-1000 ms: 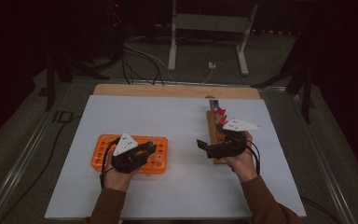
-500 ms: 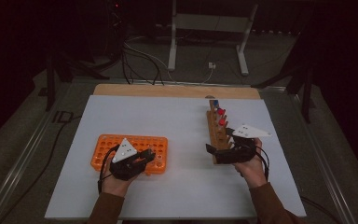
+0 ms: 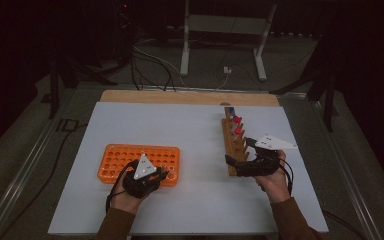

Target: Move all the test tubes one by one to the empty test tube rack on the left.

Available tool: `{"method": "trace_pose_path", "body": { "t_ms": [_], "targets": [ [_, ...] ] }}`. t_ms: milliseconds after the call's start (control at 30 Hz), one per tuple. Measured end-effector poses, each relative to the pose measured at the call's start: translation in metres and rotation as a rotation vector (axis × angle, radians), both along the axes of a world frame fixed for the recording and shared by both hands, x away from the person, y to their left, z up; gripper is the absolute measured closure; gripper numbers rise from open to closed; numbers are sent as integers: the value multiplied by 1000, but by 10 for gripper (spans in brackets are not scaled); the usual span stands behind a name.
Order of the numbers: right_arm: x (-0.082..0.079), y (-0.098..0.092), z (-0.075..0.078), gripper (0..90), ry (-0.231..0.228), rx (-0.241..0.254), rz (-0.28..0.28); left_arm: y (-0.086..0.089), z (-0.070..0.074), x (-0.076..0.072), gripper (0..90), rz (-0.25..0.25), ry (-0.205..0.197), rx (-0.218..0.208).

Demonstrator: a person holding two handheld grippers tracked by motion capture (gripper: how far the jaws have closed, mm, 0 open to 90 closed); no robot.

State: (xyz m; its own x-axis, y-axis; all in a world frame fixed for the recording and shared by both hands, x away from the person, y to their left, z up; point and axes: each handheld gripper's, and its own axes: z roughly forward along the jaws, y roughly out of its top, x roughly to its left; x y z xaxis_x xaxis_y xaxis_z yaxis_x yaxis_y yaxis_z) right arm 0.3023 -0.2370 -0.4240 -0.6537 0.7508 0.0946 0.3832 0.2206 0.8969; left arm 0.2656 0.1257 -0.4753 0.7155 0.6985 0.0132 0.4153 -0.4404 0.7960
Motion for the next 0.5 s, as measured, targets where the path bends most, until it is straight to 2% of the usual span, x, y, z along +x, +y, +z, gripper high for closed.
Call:
{"method": "trace_pose_path", "body": {
  "t_ms": [300, 367, 500],
  "targets": [
    [0, 0, -2, 2, 5, 2, -2, -1, -2, -1, 768, -9, 2, 35],
    [0, 0, -2, 2, 7, 2, -2, -1, -4, 0, 768, -15, 8, 56],
    [0, 0, -2, 2, 8, 1, -1, -2, -5, 0, 768, -12, 15, 53]
  ]
}}
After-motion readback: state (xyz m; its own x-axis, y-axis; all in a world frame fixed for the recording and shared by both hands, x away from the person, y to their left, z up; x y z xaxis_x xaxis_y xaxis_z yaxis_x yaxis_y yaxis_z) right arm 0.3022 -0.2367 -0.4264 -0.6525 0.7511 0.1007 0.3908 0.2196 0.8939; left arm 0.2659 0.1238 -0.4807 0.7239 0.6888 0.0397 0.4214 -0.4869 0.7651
